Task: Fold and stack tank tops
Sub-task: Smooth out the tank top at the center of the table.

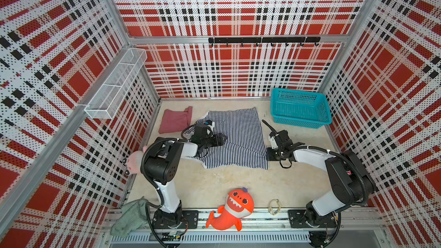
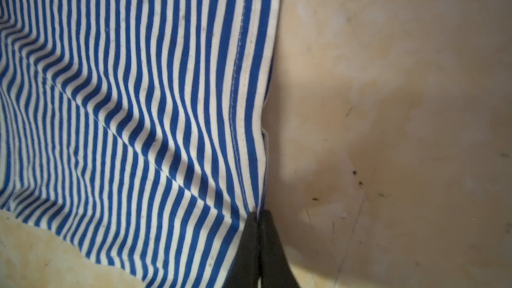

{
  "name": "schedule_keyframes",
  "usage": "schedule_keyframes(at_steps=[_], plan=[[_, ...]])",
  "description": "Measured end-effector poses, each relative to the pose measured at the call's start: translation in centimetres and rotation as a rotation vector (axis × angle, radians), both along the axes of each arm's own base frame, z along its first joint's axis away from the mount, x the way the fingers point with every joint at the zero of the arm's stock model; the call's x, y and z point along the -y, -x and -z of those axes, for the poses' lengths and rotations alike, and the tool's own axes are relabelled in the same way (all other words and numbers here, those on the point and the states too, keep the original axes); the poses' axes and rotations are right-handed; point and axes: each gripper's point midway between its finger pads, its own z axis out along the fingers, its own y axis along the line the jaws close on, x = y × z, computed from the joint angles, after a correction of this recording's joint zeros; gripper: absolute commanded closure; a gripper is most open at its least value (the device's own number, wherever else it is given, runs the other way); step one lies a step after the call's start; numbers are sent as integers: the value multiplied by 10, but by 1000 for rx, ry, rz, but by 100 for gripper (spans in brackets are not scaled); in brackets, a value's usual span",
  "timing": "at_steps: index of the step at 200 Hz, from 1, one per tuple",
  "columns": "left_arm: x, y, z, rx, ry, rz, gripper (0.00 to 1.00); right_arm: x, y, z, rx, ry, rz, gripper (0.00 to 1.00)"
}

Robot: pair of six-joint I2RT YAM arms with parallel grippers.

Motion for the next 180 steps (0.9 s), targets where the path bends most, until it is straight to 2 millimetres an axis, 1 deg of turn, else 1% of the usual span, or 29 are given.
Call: schedule_keyframes(at_steps=[27, 55, 77, 90, 100, 113, 125, 134, 146, 160, 170, 180], plan=[[-2, -1, -1, 0, -1, -3, 16, 11, -1, -13, 22, 27, 34, 67], [-2, -2, -3, -12, -12, -4, 16, 13, -7, -41, 78, 23, 45, 67], [-2, 2, -6, -45, -54, -9, 16, 5, -8, -63, 122, -4, 43, 67], [-6, 9, -9, -68, -88, -20, 16, -6, 0, -70, 127, -16, 28, 69], [-10, 15, -16, -80, -109, -31, 18, -19, 9, -73, 123, -31, 4, 71], [-16, 20, -32, -71, -125, -48, 21, -32, 19, -73, 110, -49, -13, 73], [-22, 26, -49, -47, -131, -66, 22, -42, 31, -67, 85, -61, -25, 74], [-27, 32, -60, -29, -132, -81, 23, -43, 38, -60, 61, -65, -17, 75], [-36, 45, -69, -22, -135, -107, 25, -39, 47, -50, 27, -64, 12, 77], [-49, 64, -66, -43, -143, -146, 32, -31, 58, -39, -13, -64, 57, 78], [-59, 80, -59, -75, -148, -175, 36, -26, 66, -33, -35, -67, 88, 78], [-75, 94, -50, -112, -151, -221, 38, -21, 72, -31, -49, -77, 115, 77]])
